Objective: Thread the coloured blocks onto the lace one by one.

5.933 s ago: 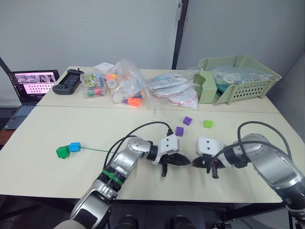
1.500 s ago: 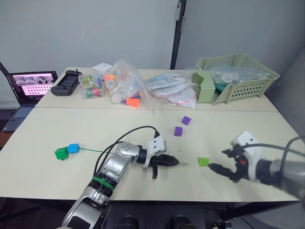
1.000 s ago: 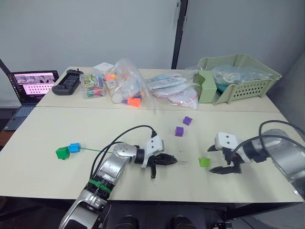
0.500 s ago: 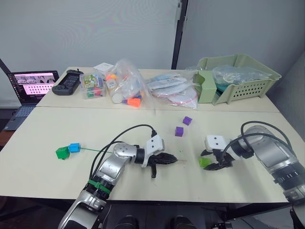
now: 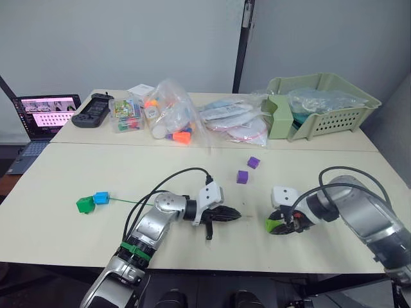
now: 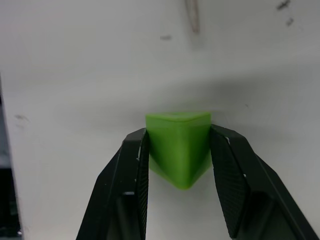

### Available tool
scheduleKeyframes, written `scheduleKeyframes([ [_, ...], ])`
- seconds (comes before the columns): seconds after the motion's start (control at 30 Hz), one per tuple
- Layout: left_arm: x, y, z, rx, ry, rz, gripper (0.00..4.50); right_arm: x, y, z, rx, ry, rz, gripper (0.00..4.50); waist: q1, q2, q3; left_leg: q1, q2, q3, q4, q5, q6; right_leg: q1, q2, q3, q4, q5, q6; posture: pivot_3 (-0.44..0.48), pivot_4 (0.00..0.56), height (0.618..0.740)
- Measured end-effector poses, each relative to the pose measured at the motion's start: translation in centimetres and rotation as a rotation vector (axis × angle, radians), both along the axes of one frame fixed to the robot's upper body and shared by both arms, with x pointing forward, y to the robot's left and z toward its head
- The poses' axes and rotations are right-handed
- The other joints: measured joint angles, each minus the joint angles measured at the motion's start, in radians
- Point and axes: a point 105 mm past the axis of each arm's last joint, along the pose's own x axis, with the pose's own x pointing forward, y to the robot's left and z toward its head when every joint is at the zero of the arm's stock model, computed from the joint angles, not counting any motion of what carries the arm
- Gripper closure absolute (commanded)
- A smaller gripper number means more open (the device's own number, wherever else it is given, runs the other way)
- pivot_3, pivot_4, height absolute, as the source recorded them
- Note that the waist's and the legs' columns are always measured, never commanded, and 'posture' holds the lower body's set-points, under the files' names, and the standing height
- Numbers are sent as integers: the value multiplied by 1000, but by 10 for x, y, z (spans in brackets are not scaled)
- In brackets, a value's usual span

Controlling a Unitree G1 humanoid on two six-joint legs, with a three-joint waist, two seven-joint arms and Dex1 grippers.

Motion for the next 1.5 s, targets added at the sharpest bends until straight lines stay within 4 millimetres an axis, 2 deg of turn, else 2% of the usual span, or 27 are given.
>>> scheduleKeyframes([
  [0.13, -3, -5, -1, 4, 5, -25, 4500, -4, 11, -1, -4, -4, -51, 3231, 1, 0, 0, 0, 0, 0, 0, 0, 0, 0, 0, 0, 0, 0, 0, 0, 150, 734],
  [0.6, -10, -11, -7, 24, 13, -73, 4500, -3, 11, -6, -31, -34, -122, 3231, 2, 0, 0, 0, 0, 0, 1, 0, 0, 1, 0, 0, -1, 0, 0, 0, 150, 734],
  [1.17, -4, -22, -18, 56, 16, -89, 4500, -4, 10, -5, -29, -31, -144, 3231, 7, 0, 0, 0, 0, 1, 2, 0, 0, 1, 0, 0, -1, 0, 0, 0, 150, 734],
  [1.5, -3, -13, -17, 73, 6, -94, 4500, -6, 8, -6, -49, -34, -133, 3231, 7, 0, 0, 0, 0, 1, 2, 0, 0, 1, 0, 0, -1, 0, 0, 0, 150, 734],
])
